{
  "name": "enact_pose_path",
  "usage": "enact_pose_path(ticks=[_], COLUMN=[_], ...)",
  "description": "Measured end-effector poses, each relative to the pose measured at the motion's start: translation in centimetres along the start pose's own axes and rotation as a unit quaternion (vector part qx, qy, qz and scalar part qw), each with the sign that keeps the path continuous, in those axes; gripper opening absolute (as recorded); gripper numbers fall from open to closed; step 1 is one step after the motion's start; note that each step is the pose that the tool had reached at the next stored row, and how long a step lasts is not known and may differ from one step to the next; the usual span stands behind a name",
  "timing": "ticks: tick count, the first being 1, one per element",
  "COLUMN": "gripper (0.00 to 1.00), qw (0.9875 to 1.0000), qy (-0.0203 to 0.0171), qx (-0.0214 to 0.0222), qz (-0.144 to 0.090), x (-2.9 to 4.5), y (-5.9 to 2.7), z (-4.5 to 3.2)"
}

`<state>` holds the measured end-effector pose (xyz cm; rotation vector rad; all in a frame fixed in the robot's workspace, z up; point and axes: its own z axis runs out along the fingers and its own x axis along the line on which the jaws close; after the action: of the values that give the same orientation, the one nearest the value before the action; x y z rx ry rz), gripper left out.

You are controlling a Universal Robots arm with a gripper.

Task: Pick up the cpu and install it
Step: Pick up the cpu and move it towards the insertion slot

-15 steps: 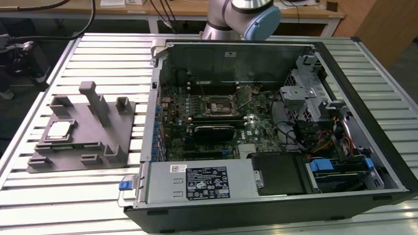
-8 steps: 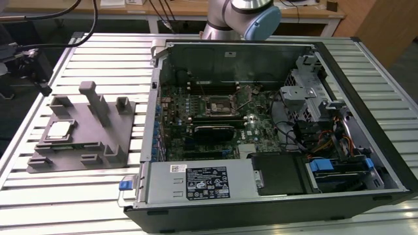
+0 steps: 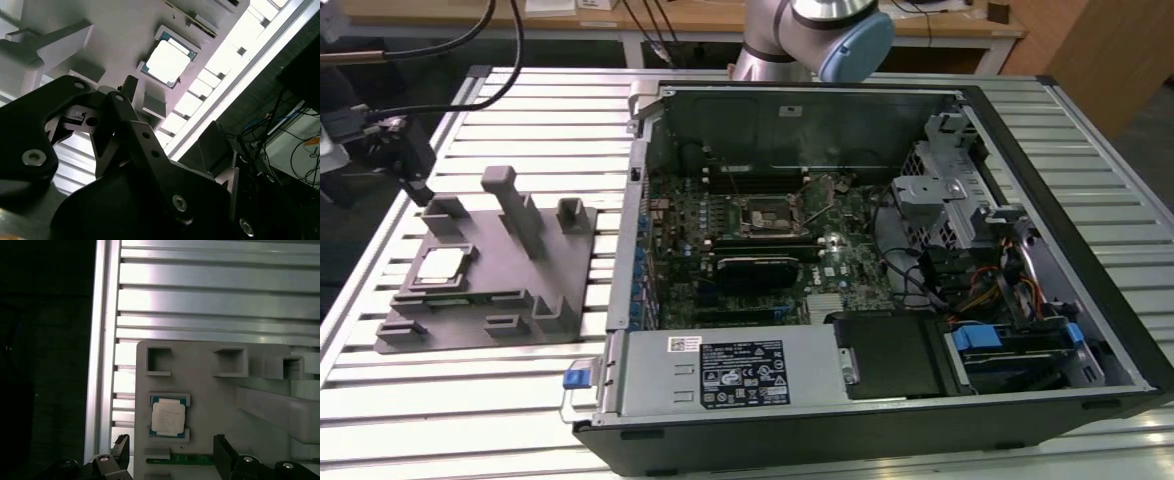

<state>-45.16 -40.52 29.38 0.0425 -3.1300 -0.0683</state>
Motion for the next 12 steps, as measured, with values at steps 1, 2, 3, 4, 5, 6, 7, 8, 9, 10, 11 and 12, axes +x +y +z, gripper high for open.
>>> enact_pose_path(ticks=[1, 2, 3, 4, 5, 6, 7, 8, 9, 10, 11, 12], gripper=[0.76, 0.76, 0.76, 0.76, 0.76, 0.76, 0.76, 0.76, 0.76, 0.76, 0.76, 0.76], qw=[1.0000, 1.0000, 1.0000, 1.0000, 1.0000, 1.0000, 1.0000, 1.0000, 1.0000, 1.0000, 1.0000, 1.0000], qy=[-0.0001, -0.0001, -0.0001, -0.0001, -0.0001, 0.0000, -0.0001, -0.0001, -0.0001, -0.0004, -0.0008, -0.0015], qx=[0.0000, 0.0000, 0.0000, 0.0000, 0.0000, 0.0000, 0.0000, 0.0000, 0.0000, 0.0000, 0.0000, 0.0000], qz=[0.000, 0.000, 0.000, 0.000, 0.000, 0.000, 0.000, 0.000, 0.000, 0.000, 0.000, 0.000], x=[0.00, 0.00, -0.01, -0.01, -0.02, -0.03, -0.03, -0.03, -0.03, -0.04, -0.04, -0.04], y=[-0.01, -0.01, -0.02, -0.02, -0.03, -0.03, -0.04, -0.05, -0.05, -0.06, -0.07, -0.07], z=[0.17, 0.33, 0.48, 0.60, 0.73, 0.83, 0.94, 1.05, 1.15, 1.27, 1.39, 1.52])
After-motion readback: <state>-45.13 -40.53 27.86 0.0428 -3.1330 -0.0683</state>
